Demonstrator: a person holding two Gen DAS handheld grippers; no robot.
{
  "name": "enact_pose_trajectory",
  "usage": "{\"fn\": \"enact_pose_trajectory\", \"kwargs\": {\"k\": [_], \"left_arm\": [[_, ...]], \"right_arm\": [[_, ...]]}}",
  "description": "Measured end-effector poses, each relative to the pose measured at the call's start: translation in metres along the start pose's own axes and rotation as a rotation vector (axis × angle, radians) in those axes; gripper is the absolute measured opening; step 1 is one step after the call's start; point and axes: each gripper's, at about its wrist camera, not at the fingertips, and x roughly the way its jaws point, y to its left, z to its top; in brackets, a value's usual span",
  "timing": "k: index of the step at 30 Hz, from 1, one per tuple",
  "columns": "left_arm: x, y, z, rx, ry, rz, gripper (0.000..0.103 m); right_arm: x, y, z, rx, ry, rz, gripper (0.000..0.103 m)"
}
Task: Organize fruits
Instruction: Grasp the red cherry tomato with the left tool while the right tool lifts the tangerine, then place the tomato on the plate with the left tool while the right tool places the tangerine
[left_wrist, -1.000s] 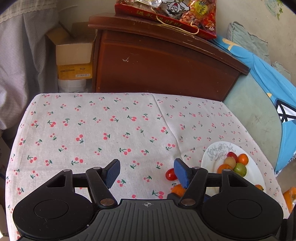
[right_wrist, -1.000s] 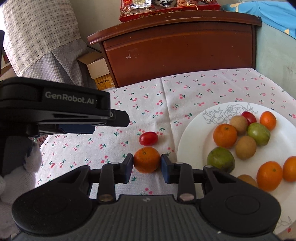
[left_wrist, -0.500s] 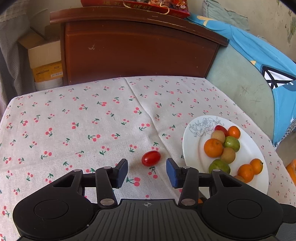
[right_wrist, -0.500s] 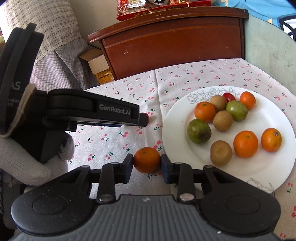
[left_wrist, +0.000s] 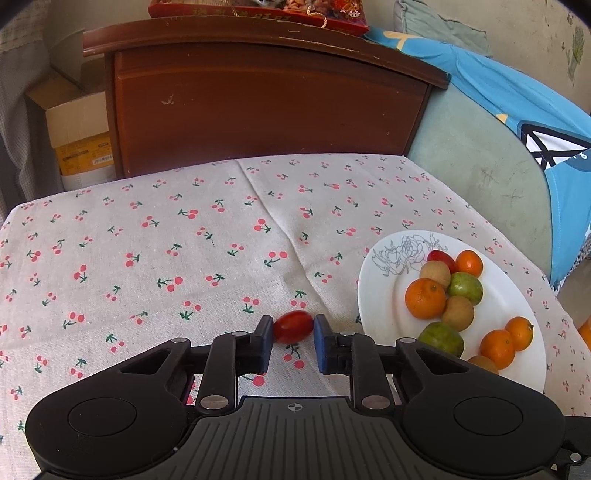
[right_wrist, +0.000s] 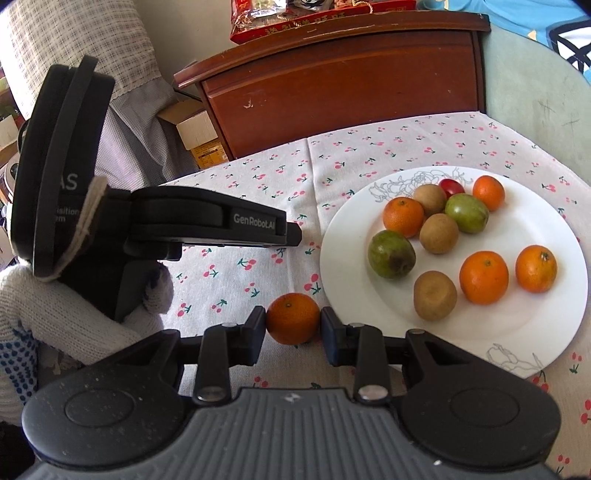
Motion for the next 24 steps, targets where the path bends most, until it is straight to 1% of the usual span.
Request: {"fn": "enact_pose_trajectory", "kwargs": {"k": [2, 4, 8, 11, 14, 16, 19, 22, 24], "left_arm": [[-0.002, 0.001, 0.000, -0.009, -0.006, 0.006, 0.020], [-0.008, 0.002, 0.003, -0.021, -0.021, -0.004, 0.020], [-0.026, -0.005, 0.015, -0.007, -0.083, -0.035, 0.020], [-0.038, -0.010, 0.024, -0.015, -0.127, -0.069, 0.020], [-0.046, -0.019, 0.031, -0.009, -0.156, -0.112, 0.020], [-0.048, -0.025, 0.032, -0.004, -0.160, -0.128, 0.020], [-0.045, -0.032, 0.030, -0.004, -0.150, -0.158, 0.020], [-0.041, -0.042, 0.025, 0.010, -0.129, -0.203, 0.020], [-0.037, -0.052, 0.020, 0.037, -0.115, -0.227, 0.020]], "right_arm": [[-0.002, 0.000, 0.002, -0.001, -0.005, 0.006, 0.032], [-0.008, 0.000, 0.004, -0.007, -0.023, 0.008, 0.032], [-0.025, -0.006, 0.012, 0.009, -0.076, 0.004, 0.032], [-0.039, -0.015, 0.020, 0.004, -0.130, -0.042, 0.032], [-0.051, -0.032, 0.029, 0.021, -0.171, -0.121, 0.032], [-0.057, -0.047, 0.032, 0.062, -0.194, -0.175, 0.032], [-0.063, -0.068, 0.033, 0.121, -0.214, -0.225, 0.032], [-0.065, -0.080, 0.033, 0.174, -0.223, -0.242, 0.032], [-0.063, -0.089, 0.034, 0.221, -0.225, -0.245, 0.032]]}}
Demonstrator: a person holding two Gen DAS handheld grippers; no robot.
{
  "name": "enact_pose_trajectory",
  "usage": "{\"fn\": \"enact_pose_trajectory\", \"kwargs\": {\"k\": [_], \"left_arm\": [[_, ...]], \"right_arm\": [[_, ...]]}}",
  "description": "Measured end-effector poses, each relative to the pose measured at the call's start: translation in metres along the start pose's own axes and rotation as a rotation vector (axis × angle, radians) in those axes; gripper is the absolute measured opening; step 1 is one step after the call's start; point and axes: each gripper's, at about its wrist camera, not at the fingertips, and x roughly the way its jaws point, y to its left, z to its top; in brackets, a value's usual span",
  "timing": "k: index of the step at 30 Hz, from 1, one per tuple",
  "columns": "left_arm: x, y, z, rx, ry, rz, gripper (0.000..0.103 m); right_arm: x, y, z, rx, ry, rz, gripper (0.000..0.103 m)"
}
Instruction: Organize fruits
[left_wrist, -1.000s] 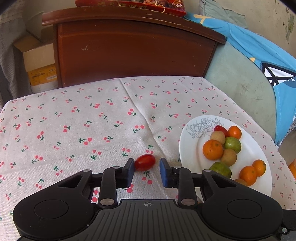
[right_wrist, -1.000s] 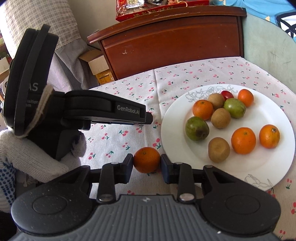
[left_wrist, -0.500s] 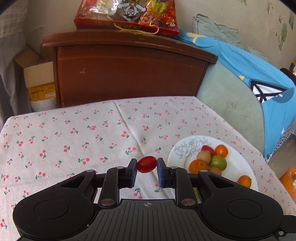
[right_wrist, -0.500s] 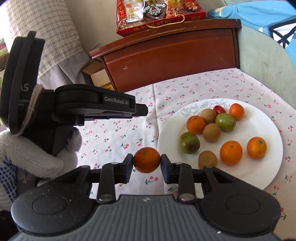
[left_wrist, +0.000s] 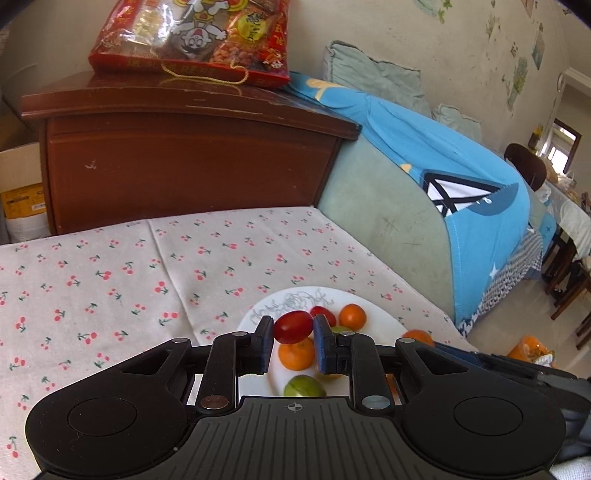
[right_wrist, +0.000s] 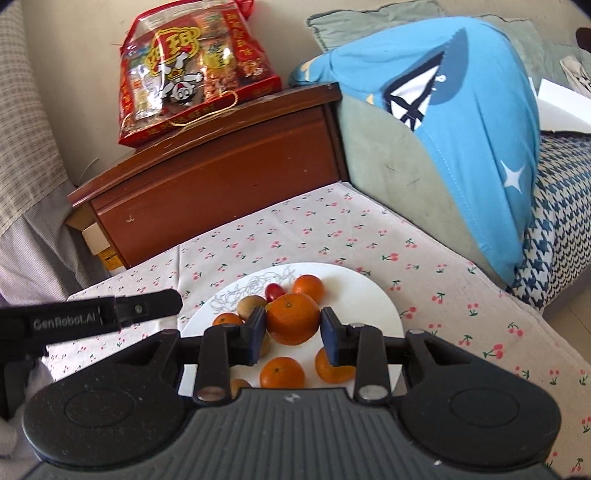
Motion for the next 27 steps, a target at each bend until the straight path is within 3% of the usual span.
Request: {"fn": "enact_pose_trajectory", "kwargs": {"k": [5, 17, 18, 19, 21, 23, 25, 27], "left_arm": [[0.011, -0.023, -0.013, 0.064, 0.043, -0.049, 0.021], [0.023, -0.031, -0.025, 0.090, 0.095, -0.025, 0.023], [0.022, -0.032, -0.025, 0.093, 0.095, -0.023, 0.028], [0.022, -0.033, -0.024, 0.096, 0.095, -0.014, 0.042], [0.019, -0.035, -0.023, 0.097, 0.086, 0.000, 0.058], [0.016, -0.037, -0.021, 0.095, 0.083, -0.008, 0.059], [0.014, -0.040, -0.018, 0.096, 0.100, -0.004, 0.072], [0.010, -0.043, -0.016, 0.090, 0.114, 0.036, 0.078]], "right_arm": [[0.006, -0.011, 0.001, 0.070, 0.012, 0.000, 0.032], [0.010, -0.014, 0.004, 0.134, 0.028, 0.025, 0.036], [0.007, -0.014, 0.006, 0.137, 0.023, 0.021, 0.037], [0.005, -0.013, 0.007, 0.137, 0.020, 0.013, 0.039], [0.000, -0.012, 0.012, 0.134, 0.015, -0.002, 0.047], [-0.006, -0.010, 0.016, 0.132, 0.010, -0.020, 0.051], [-0.011, -0.008, 0.020, 0.130, 0.012, -0.037, 0.054], [-0.018, -0.007, 0.025, 0.129, 0.013, -0.061, 0.057]]}}
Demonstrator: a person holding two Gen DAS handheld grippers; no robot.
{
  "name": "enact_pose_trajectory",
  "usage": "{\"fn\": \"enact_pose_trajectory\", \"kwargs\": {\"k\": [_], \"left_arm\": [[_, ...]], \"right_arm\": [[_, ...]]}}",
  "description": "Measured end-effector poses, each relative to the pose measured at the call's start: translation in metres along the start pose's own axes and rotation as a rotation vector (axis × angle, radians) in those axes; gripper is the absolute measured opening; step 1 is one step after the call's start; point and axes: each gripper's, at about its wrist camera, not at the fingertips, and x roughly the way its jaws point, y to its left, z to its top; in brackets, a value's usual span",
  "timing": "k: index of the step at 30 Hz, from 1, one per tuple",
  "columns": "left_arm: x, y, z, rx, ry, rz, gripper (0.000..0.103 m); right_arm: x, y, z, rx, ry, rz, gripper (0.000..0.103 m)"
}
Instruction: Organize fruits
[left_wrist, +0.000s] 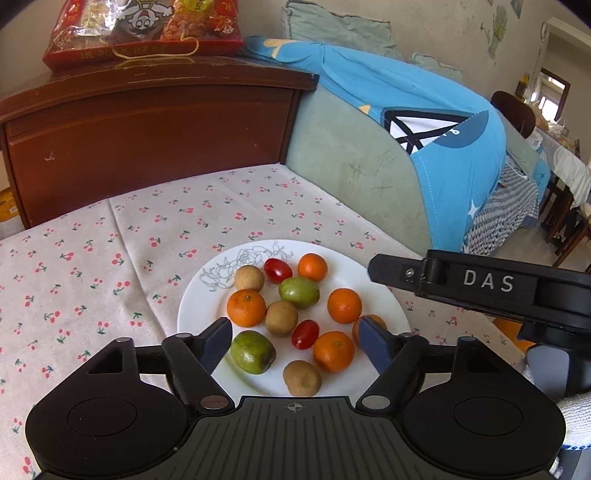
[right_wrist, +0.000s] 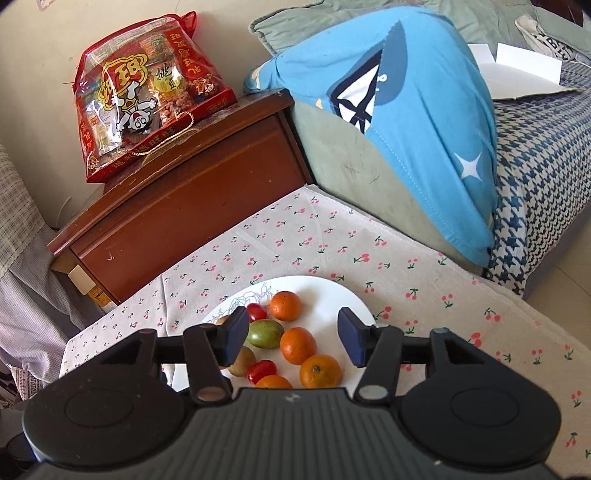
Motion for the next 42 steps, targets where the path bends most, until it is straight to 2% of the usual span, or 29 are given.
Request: {"fn": "enact_pose_trajectory", "kwargs": {"k": [2, 4, 6, 8, 13, 22, 30, 42], "left_arm": [[-0.007, 0.000, 0.001, -0.012, -0.007, 0.009, 0.079], [-0.014, 0.001, 0.004, -0.041, -0.002, 0.028, 0.087], [-0.019, 0.001, 0.004, -0.057, 0.013, 0.048, 0.089], [-0.022, -0.001, 0.004, -0.060, 0.035, 0.074, 0.090], [-0.022, 0.002, -0.003, -0.081, 0.111, 0.172, 0.093], [-0.018, 0.015, -0.010, -0.147, 0.176, 0.262, 0.094], [-0.016, 0.017, -0.008, -0.127, 0.187, 0.320, 0.095], [-0.006, 0.019, -0.012, -0.107, 0.229, 0.341, 0.095]], "right_arm": [[-0.007, 0.002, 0.003, -0.006, 0.009, -0.021, 0.066], [-0.014, 0.006, 0.006, -0.031, 0.016, -0.039, 0.070], [-0.021, 0.009, 0.006, -0.063, 0.022, -0.065, 0.074], [-0.028, 0.010, 0.004, -0.087, 0.032, -0.105, 0.084], [-0.039, 0.002, -0.008, -0.074, 0.090, -0.166, 0.091], [-0.011, 0.007, -0.026, -0.074, 0.214, -0.230, 0.094], [-0.001, 0.018, -0.032, -0.099, 0.239, -0.244, 0.098], [0.005, 0.021, -0.037, -0.133, 0.249, -0.278, 0.098]]}}
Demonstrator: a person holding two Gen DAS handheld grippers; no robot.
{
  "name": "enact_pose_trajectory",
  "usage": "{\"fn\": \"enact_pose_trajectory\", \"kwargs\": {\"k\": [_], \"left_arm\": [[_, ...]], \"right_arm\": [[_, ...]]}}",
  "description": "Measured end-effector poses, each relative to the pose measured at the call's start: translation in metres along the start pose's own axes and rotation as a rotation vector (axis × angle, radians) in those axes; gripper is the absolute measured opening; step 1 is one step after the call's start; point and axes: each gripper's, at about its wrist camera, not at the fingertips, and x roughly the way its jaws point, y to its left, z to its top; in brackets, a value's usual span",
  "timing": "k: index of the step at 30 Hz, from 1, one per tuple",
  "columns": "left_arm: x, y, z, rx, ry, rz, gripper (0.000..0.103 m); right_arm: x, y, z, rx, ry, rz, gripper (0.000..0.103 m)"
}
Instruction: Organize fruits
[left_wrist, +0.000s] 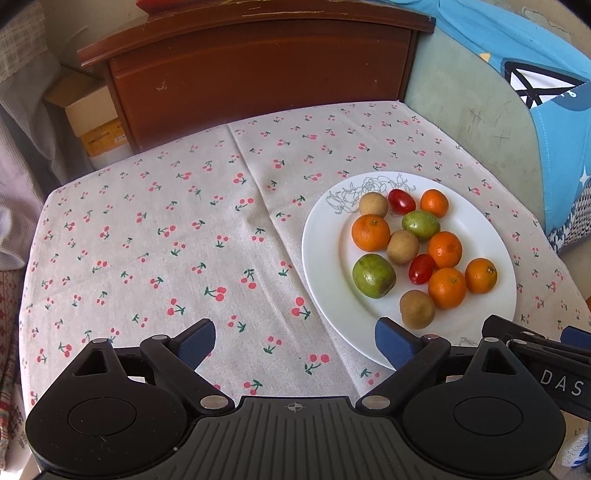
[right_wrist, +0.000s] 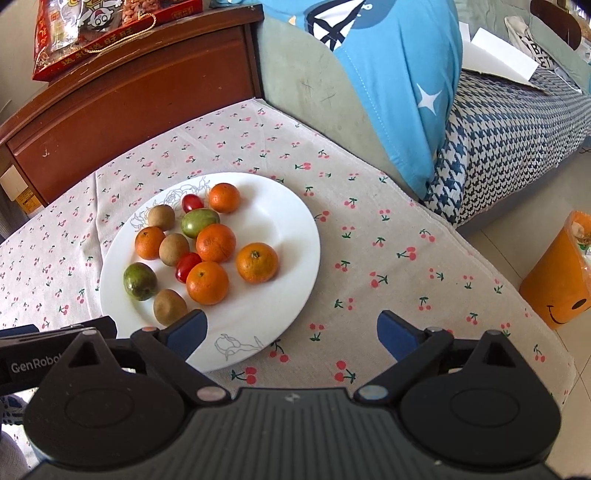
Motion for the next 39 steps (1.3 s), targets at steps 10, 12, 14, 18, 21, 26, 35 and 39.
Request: {"fn": "enact_pose_trajectory", "kwargs": {"k": [10, 12, 14, 18, 21, 26, 35, 39], "left_arm": [[0.0012, 0.0004, -0.0008, 0.010, 0.013, 0.008, 0.095], [0.0015, 0.0009, -0.0009, 0.010, 0.014, 0.009, 0.095], [0.0019, 0.0014, -0.0013, 0.010, 0.017, 0.012, 0.095], [0.0033, 0.0025, -0.0020, 0.010, 0.025, 0.016, 0.095], [0.0033, 0.0023, -0.0019, 0.016, 0.024, 0.024, 0.095], [0.0033, 0.0006, -0.0021, 0.029, 0.021, 0.037, 0.095], [0.0041, 0.0019, -0.0023, 0.026, 0.024, 0.034, 0.095], [0.0031, 0.0016, -0.0031, 0.029, 0.019, 0.041, 0.095]], "right_arm": [[0.0003, 0.0015, -0.0011, -0.013, 0.000, -0.004, 0.098], [0.0002, 0.0025, -0.0012, -0.019, 0.001, -0.002, 0.098], [0.0000, 0.0036, -0.0012, -0.023, 0.000, -0.001, 0.098], [0.0003, 0.0046, -0.0019, -0.029, 0.003, 0.002, 0.098], [0.0006, 0.0047, -0.0023, -0.029, 0.006, 0.003, 0.098], [0.0003, 0.0042, -0.0024, -0.029, 0.005, 0.003, 0.098], [-0.0004, 0.0055, -0.0024, -0.043, -0.006, 0.002, 0.098], [0.0002, 0.0070, -0.0030, -0.055, -0.015, -0.006, 0.098]]}}
